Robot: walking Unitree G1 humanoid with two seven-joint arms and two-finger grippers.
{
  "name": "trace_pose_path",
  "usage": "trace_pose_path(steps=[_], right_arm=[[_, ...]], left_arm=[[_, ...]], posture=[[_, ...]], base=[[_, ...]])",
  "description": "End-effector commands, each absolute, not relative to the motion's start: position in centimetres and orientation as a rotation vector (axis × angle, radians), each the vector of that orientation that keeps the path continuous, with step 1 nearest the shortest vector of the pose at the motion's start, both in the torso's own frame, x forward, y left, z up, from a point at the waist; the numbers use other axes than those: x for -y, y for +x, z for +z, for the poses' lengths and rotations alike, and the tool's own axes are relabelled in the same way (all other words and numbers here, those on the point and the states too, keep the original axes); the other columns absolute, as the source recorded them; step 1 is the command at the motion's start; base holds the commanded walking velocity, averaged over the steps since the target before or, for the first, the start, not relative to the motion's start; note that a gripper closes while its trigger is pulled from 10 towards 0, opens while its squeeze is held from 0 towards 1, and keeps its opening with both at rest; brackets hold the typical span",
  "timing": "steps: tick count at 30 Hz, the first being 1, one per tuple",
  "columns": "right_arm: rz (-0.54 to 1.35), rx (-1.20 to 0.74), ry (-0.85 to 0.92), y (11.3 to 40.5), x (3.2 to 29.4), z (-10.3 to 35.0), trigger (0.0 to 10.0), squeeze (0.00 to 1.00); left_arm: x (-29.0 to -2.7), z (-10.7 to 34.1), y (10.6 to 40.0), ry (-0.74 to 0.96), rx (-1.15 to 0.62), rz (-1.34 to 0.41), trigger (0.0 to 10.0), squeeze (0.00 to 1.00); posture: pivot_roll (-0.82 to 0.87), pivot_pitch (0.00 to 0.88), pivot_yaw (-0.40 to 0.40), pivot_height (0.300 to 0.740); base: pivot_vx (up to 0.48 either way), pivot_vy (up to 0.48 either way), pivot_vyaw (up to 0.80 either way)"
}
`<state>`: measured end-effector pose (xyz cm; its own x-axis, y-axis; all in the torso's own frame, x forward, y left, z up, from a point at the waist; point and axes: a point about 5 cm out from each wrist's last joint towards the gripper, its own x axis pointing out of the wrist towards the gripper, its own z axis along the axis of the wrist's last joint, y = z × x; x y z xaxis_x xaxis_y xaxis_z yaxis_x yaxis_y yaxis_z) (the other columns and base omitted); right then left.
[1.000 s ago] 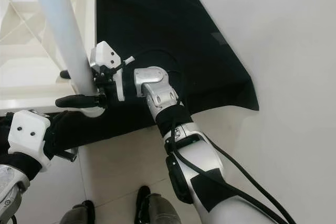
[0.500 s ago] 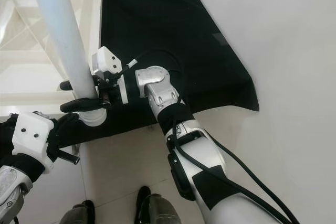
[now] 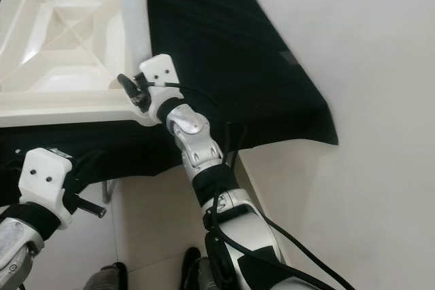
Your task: Building children table
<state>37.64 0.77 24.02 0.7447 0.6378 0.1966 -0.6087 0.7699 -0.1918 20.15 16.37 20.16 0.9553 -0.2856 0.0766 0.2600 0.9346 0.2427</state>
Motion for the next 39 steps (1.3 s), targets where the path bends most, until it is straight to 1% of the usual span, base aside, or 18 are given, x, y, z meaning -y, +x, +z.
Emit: trace_pose_path(steps=[1,6,7,9,10,12,13,15,17,18,19,25,32,33,34,35,36,39], right_arm=[[0.665,0.171,-0.159,38.0,-0.3,22.2,0.0,0.00],[0.700,0.153,-0.142,38.0,-0.2,22.2,0.0,0.00],[0.767,0.165,-0.070,37.6,-0.7,23.0,10.0,0.00],[0.798,0.184,-0.033,37.5,-0.6,23.6,10.0,0.00],[0.868,0.203,-0.011,37.3,-0.6,24.2,10.0,0.12],[0.868,0.203,-0.011,37.3,-0.6,24.2,10.0,0.12],[0.931,0.212,0.025,37.5,-0.2,24.8,10.0,1.00],[1.007,0.221,0.043,37.7,0.1,25.4,10.0,1.00],[1.142,0.247,-0.005,37.8,0.7,26.2,10.0,0.93],[1.209,0.250,-0.054,37.6,0.9,26.4,10.0,0.27],[1.268,0.243,-0.085,37.5,1.1,26.4,10.0,0.00],[1.444,0.200,-0.181,37.3,2.9,26.3,10.0,0.00],[1.432,0.171,-0.169,37.8,3.6,26.9,10.0,0.00],[1.440,0.159,-0.180,37.8,3.4,26.7,5.0,0.00],[1.449,0.150,-0.187,37.8,3.3,26.5,4.3,0.00],[1.449,0.150,-0.187,37.8,3.3,26.5,4.3,0.00],[1.465,0.137,-0.192,37.7,3.3,26.2,0.0,0.00],[1.486,0.117,-0.193,37.6,3.4,25.7,0.0,0.00]], left_arm=[[-16.7,20.2,20.0,0.229,0.113,-0.260,10.0,0.00],[-17.1,20.4,20.0,0.234,0.119,-0.245,10.0,0.00],[-16.9,20.4,19.9,0.233,0.121,-0.256,10.0,0.00],[-16.8,20.4,20.0,0.233,0.122,-0.260,10.0,0.00],[-16.7,20.5,20.0,0.233,0.123,-0.264,10.0,0.00],[-16.7,20.5,20.0,0.233,0.123,-0.264,10.0,0.00],[-16.7,20.6,20.0,0.237,0.127,-0.267,10.0,0.00],[-16.7,20.7,20.1,0.237,0.135,-0.267,10.0,0.00],[-16.8,21.1,20.1,0.239,0.149,-0.268,10.0,0.00],[-16.8,21.2,20.1,0.244,0.153,-0.268,10.0,0.00],[-16.9,21.3,20.0,0.248,0.155,-0.270,10.0,0.00],[-16.6,21.9,19.8,0.255,0.174,-0.286,10.0,0.00],[-16.4,22.6,19.3,0.271,0.189,-0.298,10.0,0.00],[-16.2,22.8,19.0,0.272,0.195,-0.305,10.0,0.00],[-16.1,23.0,18.9,0.270,0.200,-0.310,10.0,0.00],[-16.1,23.0,18.9,0.270,0.200,-0.310,10.0,0.00],[-16.1,23.1,18.7,0.268,0.203,-0.311,10.0,0.00],[-16.1,23.3,18.6,0.270,0.204,-0.307,10.0,0.00]], posture=[[0.21,0.265,-0.178,0.740],[0.21,0.268,-0.179,0.740],[0.21,0.271,-0.176,0.740],[0.21,0.271,-0.176,0.740],[0.21,0.272,-0.176,0.740],[0.21,0.272,-0.176,0.740],[0.21,0.272,-0.179,0.740],[0.21,0.273,-0.180,0.740],[0.22,0.274,-0.185,0.740],[0.22,0.274,-0.185,0.740],[0.23,0.275,-0.185,0.740],[0.25,0.275,-0.188,0.740],[0.26,0.278,-0.184,0.740],[0.26,0.279,-0.185,0.740],[0.26,0.281,-0.184,0.740],[0.26,0.281,-0.184,0.740],[0.27,0.281,-0.185,0.740],[0.27,0.283,-0.186,0.740]], base=[[0.000,0.000,0.00],[0.000,0.000,0.00],[0.000,0.000,0.00],[0.000,0.000,0.00],[0.000,0.000,0.00],[0.000,0.000,0.00],[0.000,0.000,0.00],[0.000,0.000,0.00],[0.000,0.000,0.00],[0.000,0.000,0.00],[0.000,0.000,0.00],[0.000,0.000,0.00],[0.000,0.000,0.00],[0.000,0.000,0.00],[0.000,0.000,0.00],[0.000,0.000,0.00],[0.000,0.000,0.00],[0.000,0.000,0.00]])
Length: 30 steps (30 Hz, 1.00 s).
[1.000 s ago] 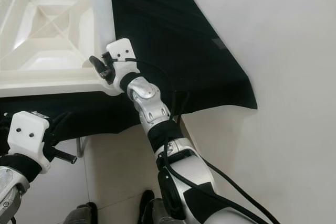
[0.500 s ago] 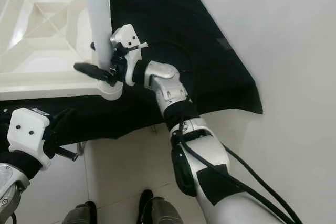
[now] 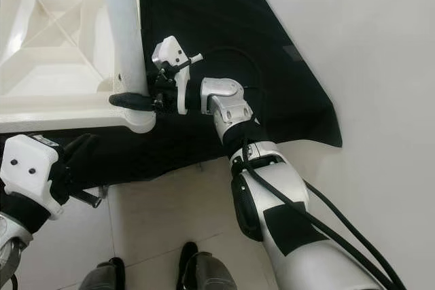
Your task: Building children table
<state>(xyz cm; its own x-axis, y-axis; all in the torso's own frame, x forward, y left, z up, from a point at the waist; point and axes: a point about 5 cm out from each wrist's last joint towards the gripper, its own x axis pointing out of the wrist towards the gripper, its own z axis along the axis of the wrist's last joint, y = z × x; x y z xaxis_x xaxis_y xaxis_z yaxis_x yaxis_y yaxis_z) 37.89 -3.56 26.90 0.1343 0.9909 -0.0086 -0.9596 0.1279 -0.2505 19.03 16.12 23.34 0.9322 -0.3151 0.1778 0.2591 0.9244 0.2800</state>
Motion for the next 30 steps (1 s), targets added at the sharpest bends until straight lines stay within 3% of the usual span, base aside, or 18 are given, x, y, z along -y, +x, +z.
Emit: trace_pose_path(steps=[1,7,12,13,14,16,19,25,26,27,28,29,30], right_arm=[[1.492,0.108,-0.192,37.6,3.5,25.5,0.0,0.00],[1.436,0.094,-0.196,37.9,4.0,25.2,0.0,0.00],[1.072,0.076,-0.166,39.2,4.5,23.3,0.0,0.00],[0.839,0.036,-0.108,39.0,4.4,20.9,0.0,0.00],[0.725,-0.001,-0.059,37.9,3.9,18.9,0.0,0.00],[0.661,-0.027,-0.024,37.0,3.6,17.8,0.0,0.00],[0.655,-0.009,-0.007,35.2,1.8,17.6,0.0,0.00],[0.728,0.021,-0.009,35.9,0.5,18.8,0.0,0.00],[0.735,0.035,-0.019,35.9,0.3,19.3,6.6,0.00],[0.735,0.035,-0.019,35.9,0.3,19.3,6.6,0.00],[0.778,0.045,-0.007,35.5,-0.2,19.9,10.0,0.00],[0.778,0.045,-0.007,35.5,-0.2,19.9,10.0,0.00],[0.844,0.067,0.000,35.2,-0.6,20.6,10.0,0.92]], left_arm=[[-16.1,23.4,18.5,0.269,0.206,-0.307,10.0,0.00],[-16.0,23.4,18.5,0.262,0.208,-0.314,10.0,0.00],[-16.1,23.4,18.5,0.259,0.204,-0.315,10.0,0.00],[-16.2,23.4,18.5,0.259,0.200,-0.317,10.0,0.00],[-16.3,23.4,18.6,0.261,0.197,-0.319,10.0,0.00],[-16.3,23.4,18.6,0.262,0.194,-0.319,10.0,0.00],[-16.5,23.4,18.6,0.243,0.186,-0.323,10.0,0.00],[-16.3,23.1,18.9,0.245,0.179,-0.336,10.0,0.00],[-16.3,23.2,19.0,0.245,0.184,-0.331,10.0,0.00],[-16.3,23.2,19.0,0.245,0.184,-0.331,10.0,0.00],[-16.4,23.2,19.0,0.246,0.187,-0.327,10.0,0.00],[-16.4,23.2,19.0,0.246,0.187,-0.327,10.0,0.00],[-16.5,23.3,19.0,0.246,0.189,-0.324,10.0,0.00]], posture=[[0.26,0.281,-0.187,0.740],[0.23,0.277,-0.197,0.740],[0.21,0.283,-0.208,0.740],[0.21,0.291,-0.200,0.740],[0.21,0.306,-0.177,0.740],[0.21,0.306,-0.177,0.740],[0.19,0.289,-0.153,0.740],[0.19,0.276,-0.163,0.740],[0.19,0.271,-0.164,0.740],[0.19,0.271,-0.164,0.740],[0.19,0.268,-0.164,0.740],[0.19,0.268,-0.164,0.740],[0.20,0.265,-0.164,0.740]], base=[[0.000,0.000,0.00],[0.000,0.000,0.00],[0.000,0.000,0.00],[0.000,0.000,0.00],[0.000,0.000,0.00],[0.000,0.000,0.00],[0.000,0.000,0.00],[0.000,0.000,0.00],[0.000,0.000,0.00],[0.000,0.000,0.00],[0.000,0.000,0.00],[0.000,0.000,0.00],[0.000,0.000,0.00]])
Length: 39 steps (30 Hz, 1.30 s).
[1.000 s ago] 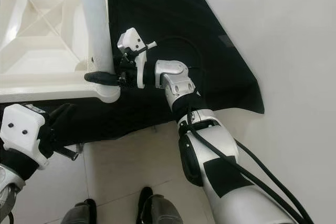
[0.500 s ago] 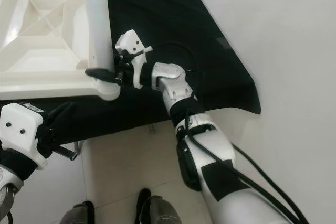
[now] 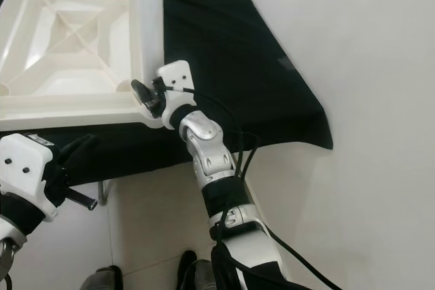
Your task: Building children table
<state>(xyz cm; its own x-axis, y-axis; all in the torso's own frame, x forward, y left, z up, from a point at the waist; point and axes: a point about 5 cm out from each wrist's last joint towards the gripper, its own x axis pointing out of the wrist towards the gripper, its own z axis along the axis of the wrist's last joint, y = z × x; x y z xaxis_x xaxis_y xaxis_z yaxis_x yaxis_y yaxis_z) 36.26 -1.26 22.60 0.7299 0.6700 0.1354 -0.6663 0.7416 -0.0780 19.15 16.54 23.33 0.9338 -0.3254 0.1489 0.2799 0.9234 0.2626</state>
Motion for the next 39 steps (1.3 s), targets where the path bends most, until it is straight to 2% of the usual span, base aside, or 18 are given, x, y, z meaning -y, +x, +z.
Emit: trace_pose_path(steps=[1,2,3,6,7,8,9,15,27,28,39], right_arm=[[0.844,0.067,0.000,35.2,-0.6,20.6,10.0,0.92],[0.912,0.086,0.008,35.0,-0.8,21.3,10.0,1.00],[0.982,0.113,0.009,34.9,-0.9,22.2,10.0,1.00],[1.036,0.140,0.005,35.0,-0.8,23.0,10.0,1.00],[1.121,0.186,-0.024,35.0,-0.7,23.8,10.0,0.72],[1.121,0.186,-0.024,35.0,-0.7,23.8,10.0,0.72],[1.230,0.214,-0.043,34.9,-0.5,24.7,10.0,0.00],[1.612,0.245,-0.210,34.5,0.8,26.0,10.0,0.00],[1.782,0.197,-0.198,34.6,0.9,27.4,10.0,0.00],[1.802,0.185,-0.203,34.6,0.8,27.4,0.0,0.00],[1.765,0.179,-0.195,35.5,1.2,27.2,0.0,0.00]], left_arm=[[-16.5,23.3,19.0,0.246,0.189,-0.324,10.0,0.00],[-16.5,23.3,19.1,0.246,0.190,-0.324,10.0,0.00],[-16.4,23.2,19.1,0.243,0.190,-0.329,10.0,0.00],[-16.3,23.2,19.1,0.242,0.189,-0.333,10.0,0.00],[-16.2,23.2,19.1,0.240,0.190,-0.335,10.0,0.00],[-16.2,23.2,19.1,0.240,0.190,-0.335,10.0,0.00],[-16.2,23.2,19.1,0.239,0.190,-0.335,10.0,0.00],[-16.0,23.1,19.1,0.240,0.192,-0.334,10.0,0.00],[-15.9,23.0,19.0,0.251,0.180,-0.337,10.0,0.00],[-15.9,23.0,19.0,0.250,0.180,-0.339,10.0,0.00],[-15.7,22.9,19.0,0.247,0.177,-0.347,10.0,0.00]], posture=[[0.20,0.265,-0.164,0.740],[0.20,0.265,-0.164,0.740],[0.20,0.262,-0.166,0.740],[0.20,0.259,-0.169,0.740],[0.20,0.258,-0.170,0.740],[0.20,0.258,-0.170,0.740],[0.20,0.256,-0.175,0.740],[0.21,0.258,-0.185,0.740],[0.21,0.273,-0.185,0.740],[0.21,0.279,-0.188,0.740],[0.19,0.284,-0.183,0.740]], base=[[0.000,0.000,0.00],[0.000,0.000,0.00],[0.000,0.000,0.00],[0.000,0.000,0.00],[0.000,0.000,0.00],[0.000,0.000,0.00],[0.000,0.000,0.00],[0.000,0.000,0.00],[0.000,0.000,0.00],[0.000,0.000,0.00],[0.000,0.000,0.00]])
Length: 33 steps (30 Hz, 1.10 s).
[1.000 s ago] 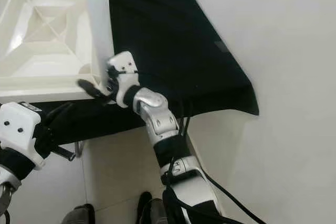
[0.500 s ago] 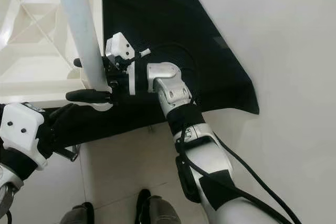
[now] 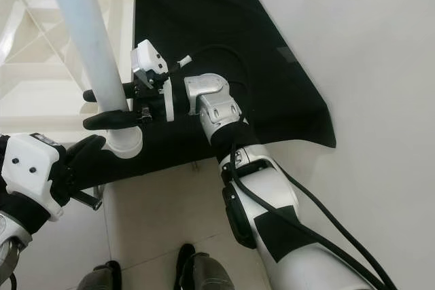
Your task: Building children table
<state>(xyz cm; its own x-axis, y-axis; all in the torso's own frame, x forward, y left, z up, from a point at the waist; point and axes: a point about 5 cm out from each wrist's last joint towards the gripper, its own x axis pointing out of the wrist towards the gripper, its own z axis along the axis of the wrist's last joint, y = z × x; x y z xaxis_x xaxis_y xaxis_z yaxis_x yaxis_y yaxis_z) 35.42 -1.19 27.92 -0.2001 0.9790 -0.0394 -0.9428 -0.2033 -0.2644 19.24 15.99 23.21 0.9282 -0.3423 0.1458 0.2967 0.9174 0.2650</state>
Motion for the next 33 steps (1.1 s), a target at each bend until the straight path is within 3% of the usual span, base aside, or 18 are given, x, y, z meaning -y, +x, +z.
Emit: trace_pose_path(steps=[1,5,6,7,9,10,13,16,22,23,24,25,26,27,29,30,33], right_arm=[[1.765,0.179,-0.195,35.5,1.2,27.2,0.0,0.00],[1.616,0.196,-0.188,36.2,1.6,27.0,0.0,0.00],[1.406,0.200,-0.142,36.9,1.7,26.1,0.0,0.00],[1.406,0.200,-0.142,36.9,1.7,26.1,0.0,0.00],[1.162,0.172,-0.083,37.1,0.9,24.3,0.0,0.00],[1.028,0.132,-0.066,36.0,0.1,22.2,0.0,0.00],[0.880,0.092,-0.051,33.8,-0.6,20.0,0.0,0.00],[0.867,0.077,-0.049,33.2,-1.0,19.3,0.0,0.00],[0.874,0.115,-0.078,35.2,-1.4,20.9,0.0,0.00],[0.885,0.128,-0.071,35.1,-1.8,21.5,4.1,0.00],[0.904,0.140,-0.052,35.0,-2.2,21.9,9.4,0.00],[0.926,0.152,-0.035,34.6,-2.5,22.3,10.0,0.00],[0.940,0.159,-0.024,34.4,-2.7,22.5,10.0,0.00],[0.969,0.167,-0.014,34.3,-2.9,22.8,10.0,0.63],[0.987,0.171,-0.009,34.2,-2.9,23.0,10.0,0.63],[1.034,0.178,0.003,34.1,-3.1,23.4,10.0,1.00],[1.186,0.219,0.034,33.9,-3.3,24.7,10.0,1.00]], left_arm=[[-15.7,22.9,19.0,0.247,0.177,-0.347,10.0,0.00],[-15.7,22.9,19.0,0.245,0.176,-0.351,10.0,0.00],[-15.7,23.0,18.9,0.243,0.176,-0.351,10.0,0.00],[-15.7,23.0,18.9,0.243,0.176,-0.351,10.0,0.00],[-15.8,22.9,18.9,0.240,0.175,-0.349,10.0,0.00],[-15.8,22.9,19.0,0.235,0.173,-0.352,10.0,0.00],[-15.7,22.8,19.0,0.228,0.171,-0.356,10.0,0.00],[-15.7,22.8,19.1,0.224,0.172,-0.358,10.0,0.00],[-15.4,22.8,19.3,0.219,0.177,-0.364,10.0,0.00],[-15.5,22.8,19.3,0.220,0.179,-0.360,10.0,0.00],[-15.6,22.9,19.3,0.219,0.182,-0.355,10.0,0.00],[-15.7,22.9,19.3,0.219,0.184,-0.349,10.0,0.00],[-15.7,22.9,19.3,0.218,0.185,-0.346,10.0,0.00],[-15.7,22.9,19.3,0.219,0.185,-0.345,10.0,0.00],[-15.7,22.9,19.3,0.220,0.185,-0.345,10.0,0.00],[-15.7,22.9,19.3,0.221,0.185,-0.346,10.0,0.00],[-15.7,22.9,19.3,0.223,0.184,-0.348,10.0,0.00]], posture=[[0.19,0.284,-0.183,0.740],[0.18,0.285,-0.184,0.740],[0.17,0.289,-0.189,0.740],[0.17,0.289,-0.189,0.740],[0.15,0.294,-0.186,0.740],[0.15,0.303,-0.185,0.740],[0.15,0.304,-0.182,0.740],[0.14,0.293,-0.170,0.740],[0.14,0.290,-0.187,0.740],[0.15,0.291,-0.191,0.740],[0.15,0.290,-0.191,0.740],[0.15,0.290,-0.191,0.740],[0.16,0.290,-0.191,0.740],[0.16,0.291,-0.191,0.740],[0.16,0.291,-0.191,0.740],[0.16,0.291,-0.192,0.740],[0.16,0.290,-0.193,0.740]], base=[[0.000,0.000,0.00],[0.000,0.000,0.00],[0.000,0.000,0.00],[0.000,0.000,0.00],[0.000,0.000,0.00],[0.000,0.000,0.00],[0.000,0.000,0.00],[0.000,0.000,0.00],[0.000,0.000,0.00],[0.000,0.000,0.00],[0.000,0.000,0.00],[0.000,0.000,0.00],[0.000,0.000,0.00],[0.000,0.000,0.00],[0.000,0.000,0.00],[0.000,0.000,0.00],[0.000,0.000,0.00]])
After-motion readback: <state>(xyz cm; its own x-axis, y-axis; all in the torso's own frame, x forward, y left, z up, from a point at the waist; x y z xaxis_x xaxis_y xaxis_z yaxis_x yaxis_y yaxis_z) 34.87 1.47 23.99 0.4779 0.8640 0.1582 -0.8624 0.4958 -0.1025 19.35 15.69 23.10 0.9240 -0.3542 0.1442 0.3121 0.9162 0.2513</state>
